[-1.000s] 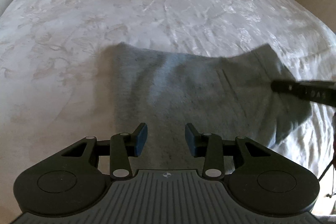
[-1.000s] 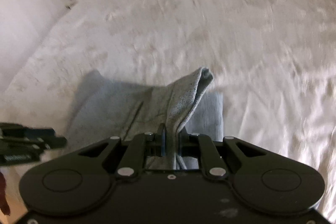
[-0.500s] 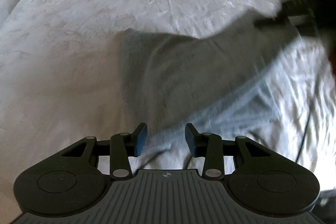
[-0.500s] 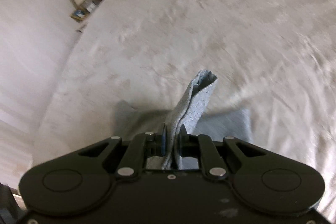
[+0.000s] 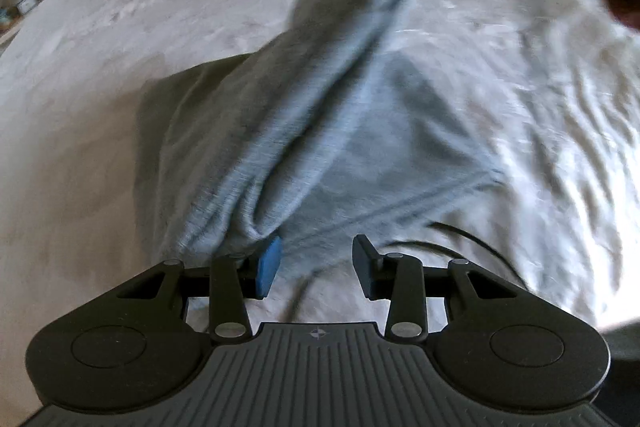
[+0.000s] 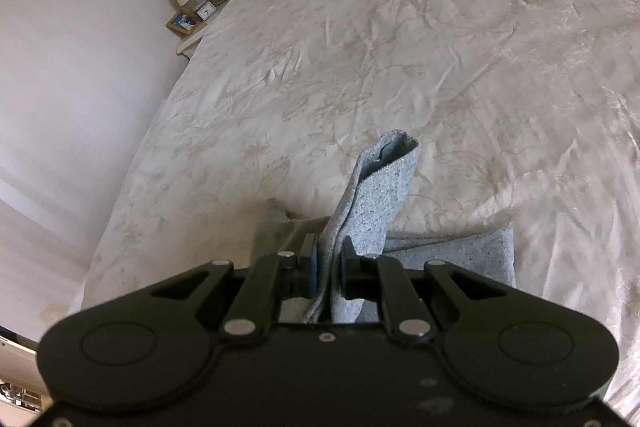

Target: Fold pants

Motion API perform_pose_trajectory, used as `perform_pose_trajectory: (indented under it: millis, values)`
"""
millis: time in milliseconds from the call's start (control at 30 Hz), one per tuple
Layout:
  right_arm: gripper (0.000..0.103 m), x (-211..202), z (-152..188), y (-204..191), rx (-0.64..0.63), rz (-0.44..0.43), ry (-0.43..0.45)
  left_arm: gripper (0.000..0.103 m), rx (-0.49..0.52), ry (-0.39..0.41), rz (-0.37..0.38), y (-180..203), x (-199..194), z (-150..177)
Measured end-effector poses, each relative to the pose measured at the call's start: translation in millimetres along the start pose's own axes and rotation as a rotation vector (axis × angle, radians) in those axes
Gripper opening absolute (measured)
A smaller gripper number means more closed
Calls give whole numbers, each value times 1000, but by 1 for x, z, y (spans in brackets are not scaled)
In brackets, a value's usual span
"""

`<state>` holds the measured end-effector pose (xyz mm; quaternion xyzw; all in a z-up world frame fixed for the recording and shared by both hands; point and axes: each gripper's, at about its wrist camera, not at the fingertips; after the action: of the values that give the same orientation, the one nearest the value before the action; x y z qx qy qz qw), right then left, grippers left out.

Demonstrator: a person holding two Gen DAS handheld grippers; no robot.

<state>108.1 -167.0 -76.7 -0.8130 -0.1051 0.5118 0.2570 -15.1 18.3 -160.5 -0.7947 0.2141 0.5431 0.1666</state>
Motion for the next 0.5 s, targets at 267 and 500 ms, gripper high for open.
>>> perform_pose_trajectory:
  millis: [267,500]
  values:
    - [9,3,9,16,24,-1,-6,38,-245,-164,-2,-69,37,22]
    - [9,18,32,47,19,96,-37,39,-305,-202,-53,-87,23,38]
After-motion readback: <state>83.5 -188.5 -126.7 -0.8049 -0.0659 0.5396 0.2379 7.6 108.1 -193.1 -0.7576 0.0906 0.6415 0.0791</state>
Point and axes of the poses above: each gripper's, at about its wrist camera, not at the fingertips, and x roughly the way its jaws point, y to its right, z to its underside, and after that the axes turned 8 degrees about -y, right-handed
